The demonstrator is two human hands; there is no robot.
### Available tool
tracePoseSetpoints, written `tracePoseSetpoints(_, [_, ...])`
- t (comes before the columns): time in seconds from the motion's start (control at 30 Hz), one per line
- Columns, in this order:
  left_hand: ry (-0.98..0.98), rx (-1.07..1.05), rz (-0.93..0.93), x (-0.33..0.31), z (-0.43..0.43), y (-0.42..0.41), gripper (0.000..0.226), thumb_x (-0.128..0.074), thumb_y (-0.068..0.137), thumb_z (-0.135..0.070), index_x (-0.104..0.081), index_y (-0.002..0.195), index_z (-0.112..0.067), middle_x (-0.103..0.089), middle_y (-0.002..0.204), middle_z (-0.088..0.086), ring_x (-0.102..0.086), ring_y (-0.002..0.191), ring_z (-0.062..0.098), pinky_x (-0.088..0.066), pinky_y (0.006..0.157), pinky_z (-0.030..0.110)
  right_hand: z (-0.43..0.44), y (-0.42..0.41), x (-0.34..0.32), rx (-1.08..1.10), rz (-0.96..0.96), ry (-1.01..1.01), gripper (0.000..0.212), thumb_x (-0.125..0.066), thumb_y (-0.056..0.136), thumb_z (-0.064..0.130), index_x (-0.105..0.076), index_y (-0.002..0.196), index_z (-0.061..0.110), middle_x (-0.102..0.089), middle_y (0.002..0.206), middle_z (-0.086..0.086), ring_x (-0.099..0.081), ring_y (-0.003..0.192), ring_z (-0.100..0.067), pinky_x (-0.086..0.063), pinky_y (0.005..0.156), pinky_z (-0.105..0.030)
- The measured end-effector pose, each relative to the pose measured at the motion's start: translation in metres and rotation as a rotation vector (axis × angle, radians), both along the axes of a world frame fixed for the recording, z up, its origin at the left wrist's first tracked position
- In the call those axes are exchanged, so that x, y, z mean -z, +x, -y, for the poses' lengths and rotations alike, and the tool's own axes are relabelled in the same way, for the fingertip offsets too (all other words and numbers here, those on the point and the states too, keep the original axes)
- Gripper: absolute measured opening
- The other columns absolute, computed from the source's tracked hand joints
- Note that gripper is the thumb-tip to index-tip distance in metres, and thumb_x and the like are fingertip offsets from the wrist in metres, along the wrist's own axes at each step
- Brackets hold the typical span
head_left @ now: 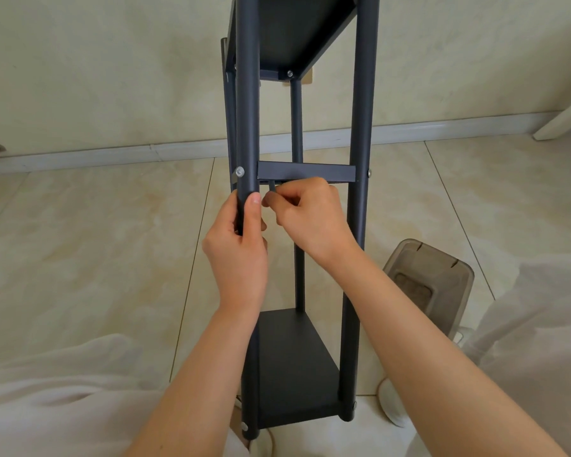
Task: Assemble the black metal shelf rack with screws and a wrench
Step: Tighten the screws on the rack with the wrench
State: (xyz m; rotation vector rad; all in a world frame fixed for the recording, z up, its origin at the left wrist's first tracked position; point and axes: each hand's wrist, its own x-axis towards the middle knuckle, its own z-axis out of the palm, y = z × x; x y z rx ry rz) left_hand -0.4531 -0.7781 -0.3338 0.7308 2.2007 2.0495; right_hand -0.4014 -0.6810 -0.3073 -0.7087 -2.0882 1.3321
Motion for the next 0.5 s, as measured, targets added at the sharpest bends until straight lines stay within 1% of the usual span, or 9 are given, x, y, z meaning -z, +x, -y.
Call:
tracePoseSetpoints(0.07, [-0.003,-0.007,-0.002,0.0,0.0,0.0,0.037,-0.053,0.097,-0.044,-0.068,0.095,-0.01,-0.051,0.061,-0.007,-0.046,0.053,0.015,-0.041,0.05,0.034,0.0,-0.001,0.003,-0.001,-0.02,0.006,0.035,-0.06,0.093,0.009,-0.062,0.06,-0.002,-0.055,0.053,-0.012,-0.042,0.048,-0.011,-0.036,0.05,-0.013])
tracePoseSetpoints(0.13, [-0.011,-0.008,-0.011,0.0,0.0,0.0,0.036,-0.053,0.099,-0.042,-0.068,0.097,-0.01,-0.051,0.062,-0.007,-0.047,0.053,0.016,-0.042,0.05,0.035,0.001,-0.003,0.008,0.016,-0.046,0.038,0.035,-0.06,0.094,0.01,-0.063,0.06,0.0,-0.058,0.053,-0.009,-0.048,0.051,-0.015,-0.038,0.052,-0.014])
tracePoseSetpoints(0.2, [-0.016,-0.006,-0.017,0.0,0.0,-0.001,0.033,-0.053,0.1,-0.04,-0.069,0.097,-0.011,-0.052,0.063,-0.007,-0.049,0.054,0.016,-0.043,0.05,0.035,0.004,-0.007,0.014,0.046,-0.07,0.087,0.037,-0.059,0.095,0.011,-0.063,0.06,0.001,-0.061,0.054,-0.009,-0.053,0.053,-0.019,-0.042,0.056,-0.021])
tracePoseSetpoints(0.27, [-0.014,-0.009,-0.013,0.0,0.001,-0.001,0.032,-0.053,0.101,-0.038,-0.069,0.098,-0.009,-0.054,0.064,-0.008,-0.05,0.055,0.016,-0.042,0.051,0.033,0.007,-0.011,0.021,0.066,-0.1,0.104,0.036,-0.059,0.096,0.012,-0.064,0.062,0.002,-0.063,0.056,-0.008,-0.055,0.053,-0.018,-0.045,0.057,-0.024])
tracePoseSetpoints(0.33, [-0.013,-0.013,-0.014,0.0,0.001,-0.002,0.035,-0.053,0.101,-0.037,-0.068,0.1,-0.007,-0.056,0.066,-0.009,-0.052,0.056,0.016,-0.042,0.051,0.031,0.01,-0.015,0.027,0.081,-0.132,0.097,0.036,-0.059,0.097,0.013,-0.065,0.063,0.004,-0.063,0.055,-0.004,-0.054,0.051,-0.014,-0.044,0.055,-0.021])
tracePoseSetpoints(0.4, [-0.011,-0.013,-0.012,0.0,0.001,-0.002,0.036,-0.053,0.101,-0.038,-0.068,0.099,-0.006,-0.056,0.066,-0.008,-0.052,0.057,0.018,-0.043,0.052,0.033,0.012,-0.019,0.031,0.105,-0.17,0.099,0.036,-0.06,0.096,0.012,-0.062,0.061,0.007,-0.057,0.052,0.002,-0.049,0.048,-0.008,-0.038,0.053,-0.013])
tracePoseSetpoints(0.43, [-0.01,-0.013,-0.009,0.001,0.001,-0.003,0.036,-0.053,0.1,-0.039,-0.068,0.099,-0.006,-0.056,0.066,-0.008,-0.052,0.058,0.018,-0.043,0.052,0.034,0.012,-0.021,0.033,0.116,-0.186,0.106,0.036,-0.061,0.096,0.012,-0.061,0.06,0.007,-0.055,0.051,0.001,-0.048,0.048,-0.008,-0.037,0.053,-0.013])
tracePoseSetpoints(0.5, [-0.007,-0.02,-0.003,0.001,0.002,-0.004,0.038,-0.053,0.1,-0.041,-0.068,0.098,-0.006,-0.057,0.067,-0.008,-0.053,0.058,0.019,-0.043,0.053,0.035,0.012,-0.025,0.038,0.116,-0.217,0.111,0.035,-0.061,0.096,0.011,-0.064,0.062,0.002,-0.059,0.053,-0.004,-0.051,0.049,-0.008,-0.041,0.053,-0.016])
